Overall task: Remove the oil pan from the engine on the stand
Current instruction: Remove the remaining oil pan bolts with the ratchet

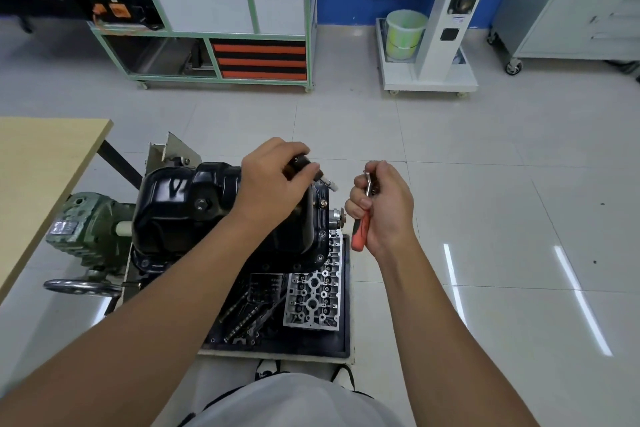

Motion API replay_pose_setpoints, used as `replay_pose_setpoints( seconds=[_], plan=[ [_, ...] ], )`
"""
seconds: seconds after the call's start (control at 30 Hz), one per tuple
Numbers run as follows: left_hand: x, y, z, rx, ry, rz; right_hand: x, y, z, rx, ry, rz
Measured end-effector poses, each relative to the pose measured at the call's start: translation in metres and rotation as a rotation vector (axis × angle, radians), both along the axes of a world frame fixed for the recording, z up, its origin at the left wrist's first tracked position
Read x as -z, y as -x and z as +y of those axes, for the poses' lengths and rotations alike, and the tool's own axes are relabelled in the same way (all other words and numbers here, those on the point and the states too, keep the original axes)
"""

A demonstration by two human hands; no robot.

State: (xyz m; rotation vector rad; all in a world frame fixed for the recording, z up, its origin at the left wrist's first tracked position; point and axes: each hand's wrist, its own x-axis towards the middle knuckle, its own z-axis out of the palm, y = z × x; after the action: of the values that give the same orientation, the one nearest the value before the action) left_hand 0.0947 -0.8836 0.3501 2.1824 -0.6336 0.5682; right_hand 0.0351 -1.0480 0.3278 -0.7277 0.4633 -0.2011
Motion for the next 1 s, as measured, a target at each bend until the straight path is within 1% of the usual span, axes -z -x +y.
replay_pose_setpoints(
  seconds=[0.07,0.2,0.27,0.37,0.5,0.67,0.8,0.9,1.0],
  plan=[
    [-0.003,0.001,0.002,0.042,-0.005,-0.012,-0.001,0.002,-0.006,0.002,-0.031,0.019],
    [-0.011,0.000,-0.006,0.117,-0.028,-0.058,-0.003,0.010,-0.013,-0.086,-0.238,0.028],
    [-0.010,0.000,-0.011,0.145,-0.060,-0.062,-0.003,0.014,-0.014,-0.139,-0.307,0.013],
    [-0.005,0.001,-0.013,0.152,-0.063,-0.024,-0.004,0.019,-0.016,-0.149,-0.422,-0.070],
    [-0.002,-0.005,-0.009,0.182,-0.046,-0.017,-0.004,0.022,-0.016,-0.170,-0.561,-0.160],
    [0.001,-0.011,-0.004,0.190,0.001,0.048,-0.003,0.022,-0.012,-0.114,-0.567,-0.200],
    [0.004,-0.010,-0.005,0.202,-0.008,0.043,-0.004,0.021,-0.007,-0.070,-0.538,-0.179],
    [0.003,-0.008,-0.004,0.317,-0.020,0.113,-0.009,0.020,-0.003,-0.066,-0.526,-0.152],
    [0.002,-0.009,0.000,0.437,-0.055,0.189,-0.016,0.015,-0.001,-0.093,-0.477,-0.073]
  ],
)
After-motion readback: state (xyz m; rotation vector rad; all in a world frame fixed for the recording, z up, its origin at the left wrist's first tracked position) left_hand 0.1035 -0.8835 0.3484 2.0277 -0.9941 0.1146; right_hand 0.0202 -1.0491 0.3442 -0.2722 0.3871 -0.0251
